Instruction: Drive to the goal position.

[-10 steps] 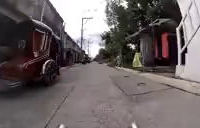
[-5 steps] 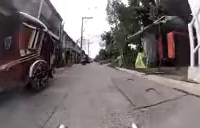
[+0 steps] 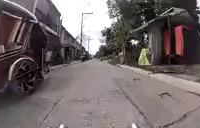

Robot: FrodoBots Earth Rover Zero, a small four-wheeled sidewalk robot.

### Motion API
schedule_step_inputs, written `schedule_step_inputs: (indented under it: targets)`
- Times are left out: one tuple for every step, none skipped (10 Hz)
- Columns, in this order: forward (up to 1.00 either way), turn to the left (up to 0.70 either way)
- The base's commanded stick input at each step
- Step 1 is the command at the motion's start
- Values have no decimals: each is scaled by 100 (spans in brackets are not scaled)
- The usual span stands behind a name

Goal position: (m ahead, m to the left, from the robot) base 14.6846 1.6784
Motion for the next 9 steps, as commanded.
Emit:
schedule_step_inputs:
  targets:
    - [100, 1]
    - [100, 1]
    - [100, 1]
    - [100, 1]
    - [100, 1]
    - [100, 1]
    - [100, 1]
    - [100, 1]
    - [100, 1]
